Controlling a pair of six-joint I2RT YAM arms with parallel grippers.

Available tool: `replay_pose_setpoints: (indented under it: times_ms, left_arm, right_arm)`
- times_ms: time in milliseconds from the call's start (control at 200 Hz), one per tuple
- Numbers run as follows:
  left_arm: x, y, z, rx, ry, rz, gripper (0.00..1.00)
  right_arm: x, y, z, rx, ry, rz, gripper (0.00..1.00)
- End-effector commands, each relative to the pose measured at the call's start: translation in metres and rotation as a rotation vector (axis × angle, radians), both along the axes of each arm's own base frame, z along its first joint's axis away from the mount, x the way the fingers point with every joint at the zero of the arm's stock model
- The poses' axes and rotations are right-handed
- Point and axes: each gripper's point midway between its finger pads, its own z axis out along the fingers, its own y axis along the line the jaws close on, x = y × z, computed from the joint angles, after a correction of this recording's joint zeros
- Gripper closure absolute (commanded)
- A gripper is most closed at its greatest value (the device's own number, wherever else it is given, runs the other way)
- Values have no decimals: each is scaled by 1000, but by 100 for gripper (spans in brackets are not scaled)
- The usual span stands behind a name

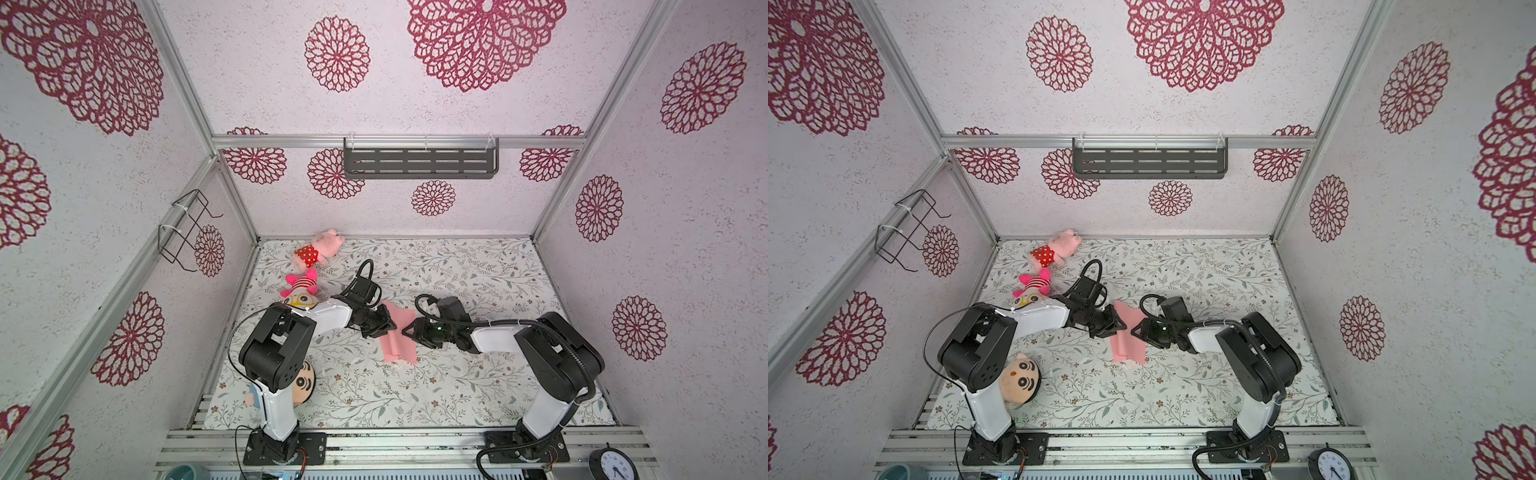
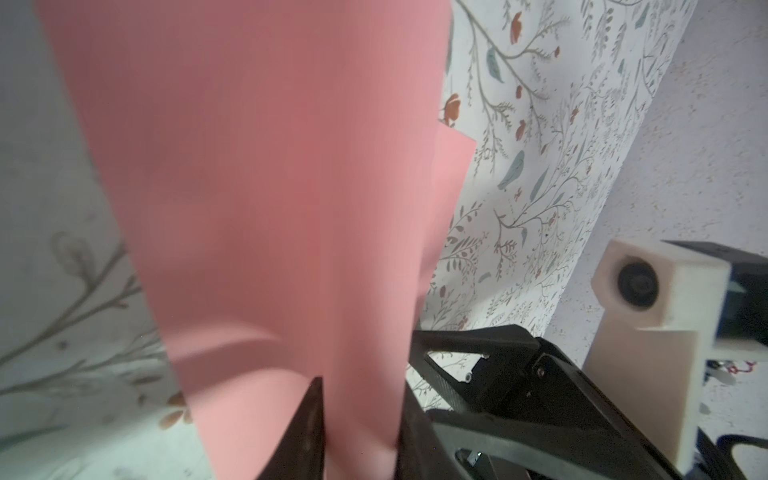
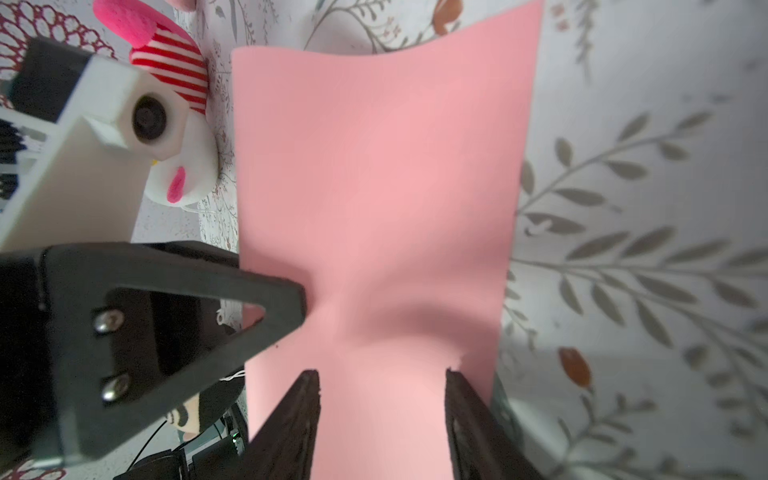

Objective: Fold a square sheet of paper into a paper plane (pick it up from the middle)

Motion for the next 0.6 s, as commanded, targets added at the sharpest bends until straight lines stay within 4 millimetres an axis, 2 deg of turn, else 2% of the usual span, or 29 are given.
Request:
replay_pose_setpoints:
  times_ms: [0, 95, 235, 460, 590]
  left_arm:
    - [6, -13, 41, -92, -139, -62, 74]
    - [5, -17, 61, -144, -192, -95, 74]
    - [6, -19, 73, -226, -207, -99, 73]
    - [10, -18, 68, -275, -181, -66, 72]
    - [11, -15, 59, -266, -157, -53, 72]
  right_arm:
    - [18, -12, 35, 71, -96, -53, 46]
    - [24, -25, 44, 96, -125, -80, 42]
    - [25, -24, 55, 136, -149, -48, 33]
    - [22, -16, 62, 213, -141, -22, 32]
    - [20, -13, 63, 238, -136, -17, 38]
